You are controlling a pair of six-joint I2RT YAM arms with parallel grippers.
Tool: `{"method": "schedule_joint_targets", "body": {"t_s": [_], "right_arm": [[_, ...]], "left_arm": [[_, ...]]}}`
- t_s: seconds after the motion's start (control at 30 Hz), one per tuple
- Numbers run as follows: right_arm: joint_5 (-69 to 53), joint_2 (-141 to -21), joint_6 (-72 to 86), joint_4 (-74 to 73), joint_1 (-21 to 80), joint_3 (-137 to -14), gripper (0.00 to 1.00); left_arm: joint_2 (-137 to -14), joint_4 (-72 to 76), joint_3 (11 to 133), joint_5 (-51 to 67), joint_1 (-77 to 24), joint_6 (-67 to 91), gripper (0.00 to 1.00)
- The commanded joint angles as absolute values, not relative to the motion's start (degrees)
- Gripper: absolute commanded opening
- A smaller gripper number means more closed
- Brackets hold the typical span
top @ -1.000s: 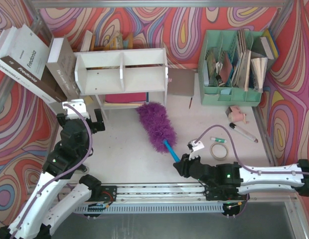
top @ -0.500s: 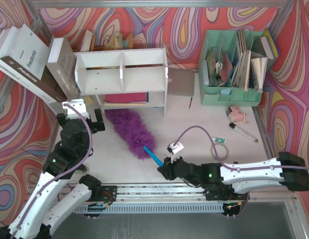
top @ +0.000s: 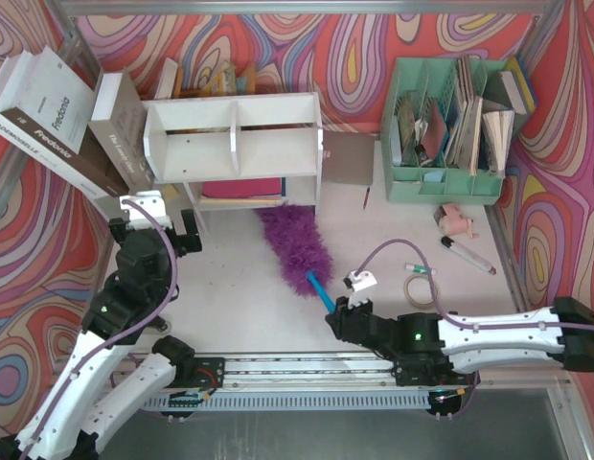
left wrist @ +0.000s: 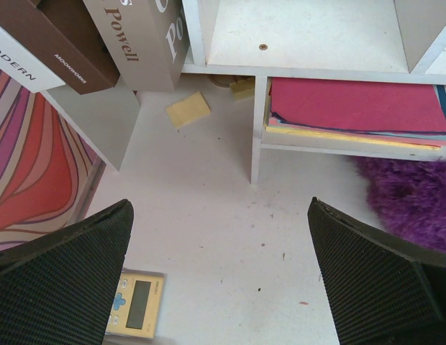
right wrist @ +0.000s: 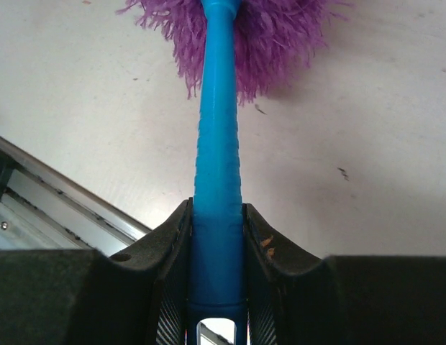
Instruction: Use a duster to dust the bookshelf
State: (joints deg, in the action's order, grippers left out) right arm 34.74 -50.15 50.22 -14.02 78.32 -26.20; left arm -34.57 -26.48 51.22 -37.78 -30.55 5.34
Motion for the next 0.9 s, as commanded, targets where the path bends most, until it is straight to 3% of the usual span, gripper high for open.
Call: {"method": "schedule_joint_targets", "body": {"t_s": [0.0,0.2,0.33,0.7,0.87], "right_arm": [[30.19,-57.31,42.42,3.19,78.43,-27.08,0.00],[22.61,-67.62,36.06,12.73,78.69,-31.59,0.00],[25.56,-63.33,36.02,10.21,78.67,-29.96,0.00],[37.94,-44.62,48.49,-17.90,78.64,-26.41,0.00],[36.37,-46.97,45.84,-12.78,78.64,-26.52,0.00]], "left_arm": [[-34.57,-26.75,51.24,-38.45,-30.18,5.50,0.99],[-34.67,-26.81,51.17,-38.83,-30.16,5.35,0.98],[-34.45,-26.81,51.12,-38.86,-30.19,5.38,0.99],[-35.22,-26.92,51.41,-39.44,-30.15,5.81,0.99],[-35.40,-26.83,51.49,-39.80,-30.20,6.05,0.99]]}}
